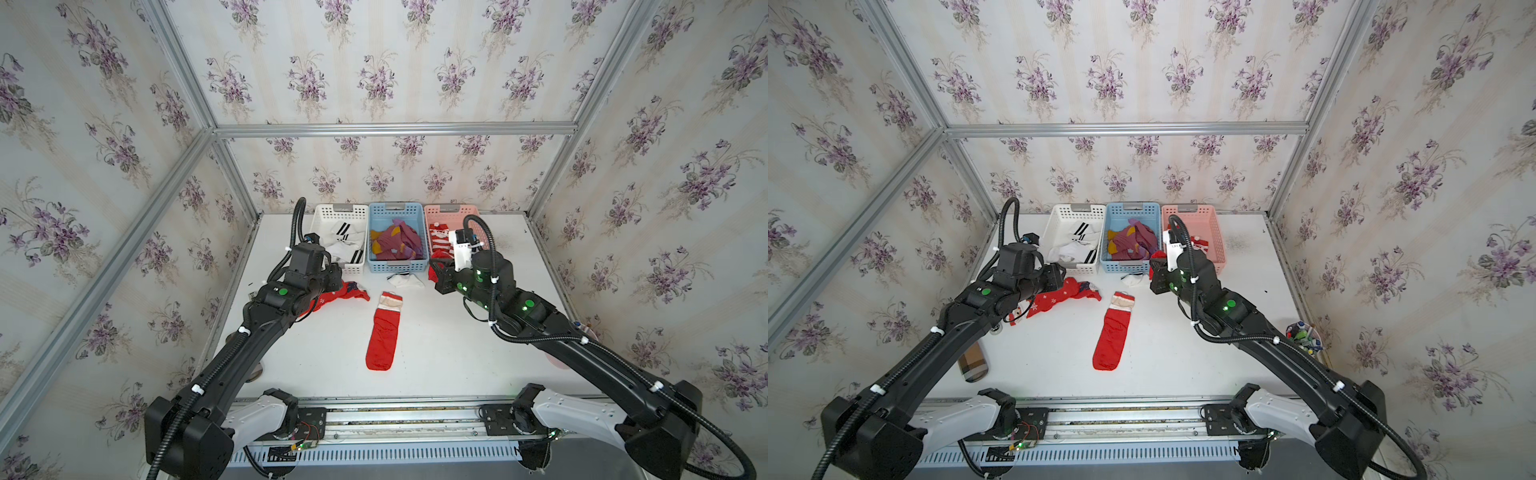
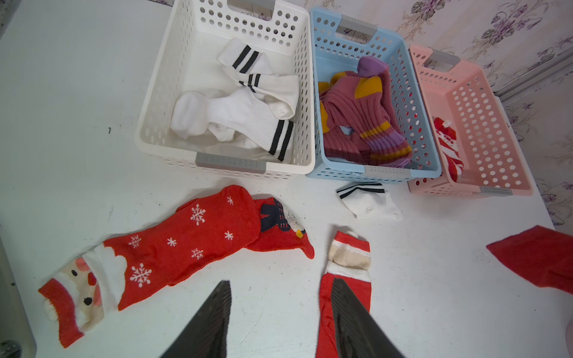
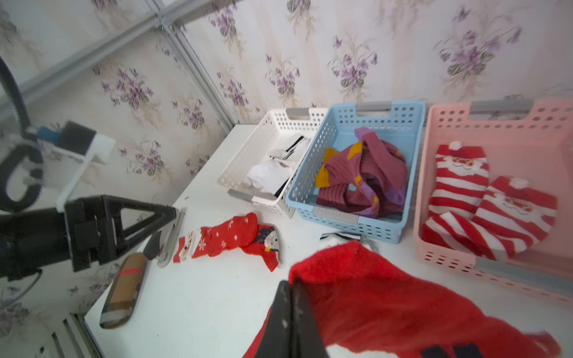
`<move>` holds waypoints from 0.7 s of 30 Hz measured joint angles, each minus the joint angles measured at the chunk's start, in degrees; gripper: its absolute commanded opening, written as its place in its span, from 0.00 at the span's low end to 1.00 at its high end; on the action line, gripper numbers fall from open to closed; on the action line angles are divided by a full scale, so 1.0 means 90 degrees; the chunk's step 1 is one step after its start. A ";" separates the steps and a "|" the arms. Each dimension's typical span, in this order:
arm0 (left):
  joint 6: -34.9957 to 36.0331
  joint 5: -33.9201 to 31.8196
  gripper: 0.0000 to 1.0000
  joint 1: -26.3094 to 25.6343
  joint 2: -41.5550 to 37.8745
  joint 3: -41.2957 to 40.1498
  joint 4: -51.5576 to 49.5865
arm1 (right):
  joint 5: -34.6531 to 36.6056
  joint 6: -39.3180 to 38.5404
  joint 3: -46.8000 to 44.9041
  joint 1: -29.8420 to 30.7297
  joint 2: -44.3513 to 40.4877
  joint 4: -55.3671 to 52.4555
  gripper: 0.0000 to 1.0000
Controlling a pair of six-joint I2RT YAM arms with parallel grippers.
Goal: Sort the socks into the basket by color
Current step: Place the sock at the center of the board.
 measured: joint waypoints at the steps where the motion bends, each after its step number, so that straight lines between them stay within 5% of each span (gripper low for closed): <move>1: -0.0010 0.0002 0.54 -0.0005 0.0002 0.0000 0.0000 | -0.0165 0.0007 -0.0095 0.0005 0.0160 0.0032 0.04; 7: -0.0015 0.0002 0.54 -0.0012 -0.0046 -0.0036 -0.0007 | -0.1005 0.0296 -0.0447 0.0406 0.1588 0.0410 0.05; 12: -0.0015 -0.0019 0.54 -0.0012 -0.0141 -0.0080 -0.0012 | -0.1384 0.0335 -0.0027 0.0731 0.2582 0.0559 0.28; 16: -0.0015 -0.0058 0.54 -0.0012 -0.0189 -0.0112 -0.0036 | -0.1426 0.0338 0.0107 0.0777 0.2681 0.0641 0.39; 21: -0.0012 -0.0097 0.54 -0.0012 -0.0202 -0.0112 -0.0051 | -0.1132 0.0338 0.0148 0.0755 0.2582 0.0610 0.42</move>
